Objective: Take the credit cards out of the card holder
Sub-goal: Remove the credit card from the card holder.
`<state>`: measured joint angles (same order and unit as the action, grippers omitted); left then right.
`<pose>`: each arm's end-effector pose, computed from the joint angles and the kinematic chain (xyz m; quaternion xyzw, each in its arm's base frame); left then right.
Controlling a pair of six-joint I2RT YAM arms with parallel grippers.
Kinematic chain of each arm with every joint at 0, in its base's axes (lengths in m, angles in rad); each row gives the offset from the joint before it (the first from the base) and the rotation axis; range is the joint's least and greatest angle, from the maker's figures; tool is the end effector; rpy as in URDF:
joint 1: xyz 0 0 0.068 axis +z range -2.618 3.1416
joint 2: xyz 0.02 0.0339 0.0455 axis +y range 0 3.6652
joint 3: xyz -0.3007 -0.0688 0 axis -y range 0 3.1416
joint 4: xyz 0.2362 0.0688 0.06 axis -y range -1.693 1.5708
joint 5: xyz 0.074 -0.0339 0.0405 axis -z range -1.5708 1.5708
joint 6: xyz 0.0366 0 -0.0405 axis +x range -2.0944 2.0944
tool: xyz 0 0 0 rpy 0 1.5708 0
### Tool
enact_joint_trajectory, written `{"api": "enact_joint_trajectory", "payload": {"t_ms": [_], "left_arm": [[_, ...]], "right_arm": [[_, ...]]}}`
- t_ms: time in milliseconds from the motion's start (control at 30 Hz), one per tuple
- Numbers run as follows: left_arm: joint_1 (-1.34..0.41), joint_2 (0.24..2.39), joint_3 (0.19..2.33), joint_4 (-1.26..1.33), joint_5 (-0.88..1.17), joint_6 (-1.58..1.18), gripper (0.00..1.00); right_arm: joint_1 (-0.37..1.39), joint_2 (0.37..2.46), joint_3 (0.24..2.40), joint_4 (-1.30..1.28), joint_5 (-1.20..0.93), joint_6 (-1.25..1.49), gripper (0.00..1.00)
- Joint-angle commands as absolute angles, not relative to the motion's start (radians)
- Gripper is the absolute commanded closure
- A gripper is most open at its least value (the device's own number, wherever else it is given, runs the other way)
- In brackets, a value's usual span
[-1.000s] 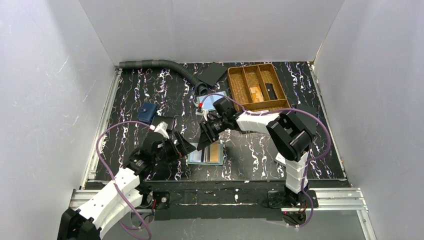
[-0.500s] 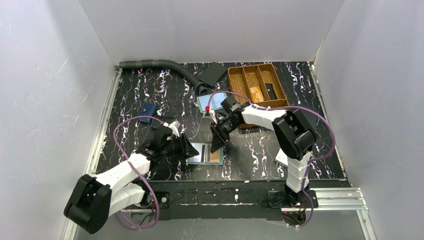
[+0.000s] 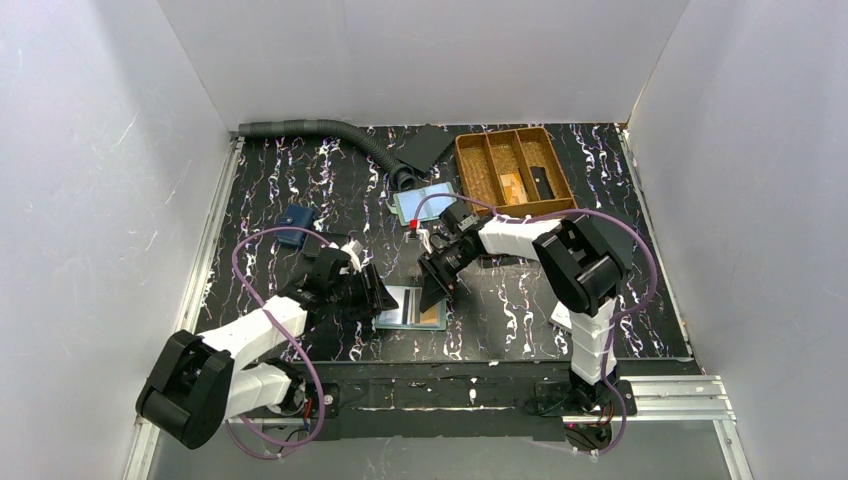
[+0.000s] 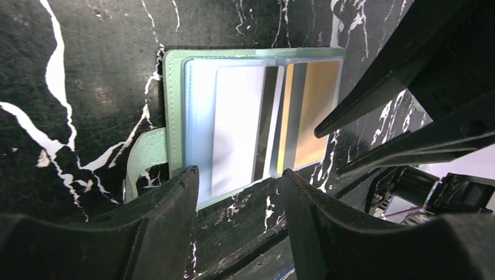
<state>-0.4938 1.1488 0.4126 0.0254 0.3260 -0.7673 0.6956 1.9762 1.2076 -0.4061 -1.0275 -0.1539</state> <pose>0.1657 -0.1025 0.2028 -0.0553 0.8978 -0.3617 0.2453 0.2762 0.2714 0.1830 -0.4400 0.7382 0.5101 0.0362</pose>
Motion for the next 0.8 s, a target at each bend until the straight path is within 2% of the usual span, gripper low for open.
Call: {"api": "enact_joint_trajectory", "payload": {"t_ms": [0, 200, 600, 767], "left_arm": [[-0.491, 1.142, 0.449, -0.059, 0.282, -0.728, 0.47], [-0.492, 1.188, 0.445, -0.013, 0.338, -0.733, 0.46], [-0.491, 1.225, 0.432, 0.063, 0.396, -0.774, 0.59], [-0.491, 1.186, 0.427, 0.090, 0.426, -0.797, 0.59]], "right_arm": [[0.699, 2.002, 1.208, -0.368, -1.022, -0.115, 0.56], [0.702, 2.020, 1.211, -0.370, -1.004, -0.106, 0.56], [0.707, 2.056, 1.217, -0.370, -0.941, -0.079, 0.57], [0.707, 2.062, 1.219, -0.371, -0.927, -0.074, 0.57]]}}
